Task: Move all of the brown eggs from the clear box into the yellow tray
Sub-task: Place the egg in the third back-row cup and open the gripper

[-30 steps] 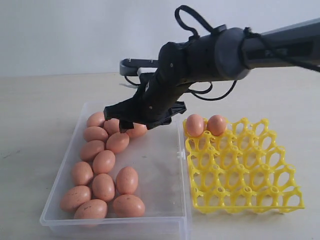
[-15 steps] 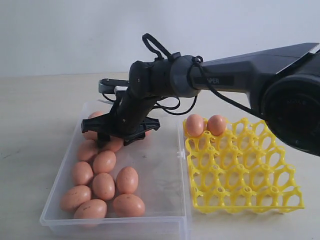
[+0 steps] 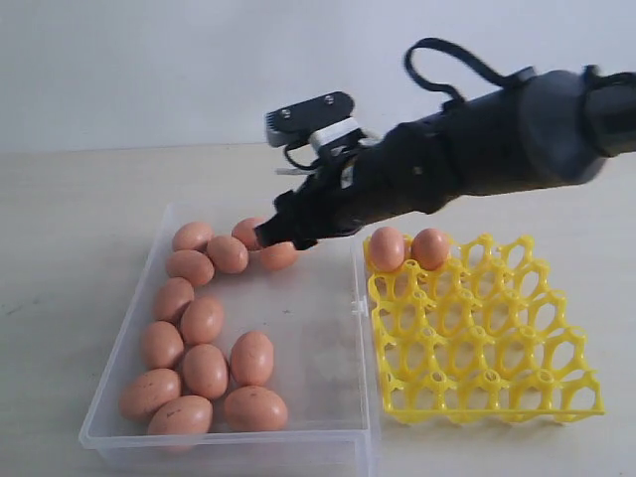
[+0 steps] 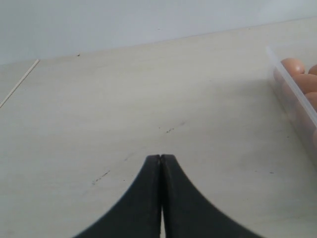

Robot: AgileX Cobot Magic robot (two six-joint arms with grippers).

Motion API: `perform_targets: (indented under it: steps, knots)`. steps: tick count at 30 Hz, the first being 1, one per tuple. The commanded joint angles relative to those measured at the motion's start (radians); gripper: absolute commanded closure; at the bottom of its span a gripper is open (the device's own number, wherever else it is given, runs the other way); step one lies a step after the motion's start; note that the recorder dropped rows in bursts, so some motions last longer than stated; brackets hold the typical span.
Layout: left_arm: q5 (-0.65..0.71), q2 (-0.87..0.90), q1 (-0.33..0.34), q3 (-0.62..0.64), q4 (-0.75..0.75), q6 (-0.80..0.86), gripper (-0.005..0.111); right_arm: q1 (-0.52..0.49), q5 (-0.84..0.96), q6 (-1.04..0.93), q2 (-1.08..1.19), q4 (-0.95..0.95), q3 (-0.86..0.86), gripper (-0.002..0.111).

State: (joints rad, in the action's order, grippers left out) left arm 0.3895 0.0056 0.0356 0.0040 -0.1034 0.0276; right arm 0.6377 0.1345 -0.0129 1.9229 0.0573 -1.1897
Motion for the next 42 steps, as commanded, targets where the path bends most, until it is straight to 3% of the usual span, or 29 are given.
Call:
perform_targets:
  steps: [1,9,16,26,42]
  knots:
    - [-0.009,-0.006,-0.006,-0.004,0.002,-0.005,0.107,-0.101,-0.046,-0.088,-0.124,-0.014,0.149,0.108]
    - [-0.009,-0.006,-0.006,-0.004,0.002,-0.005,0.107,-0.251,-0.043,-0.096,-0.179,-0.014,0.225,0.108]
    - [-0.009,-0.006,-0.006,-0.004,0.002,-0.005,0.107,-0.324,-0.008,-0.089,-0.177,-0.105,0.227,0.108]
    - [-0.009,-0.006,-0.006,-0.004,0.002,-0.005,0.107,-0.361,0.023,0.064,-0.107,-0.410,0.227,0.108]
    - [-0.009,-0.006,-0.006,-0.004,0.002,-0.005,0.107,-0.378,0.025,0.066,-0.062,-0.495,0.227,0.107]
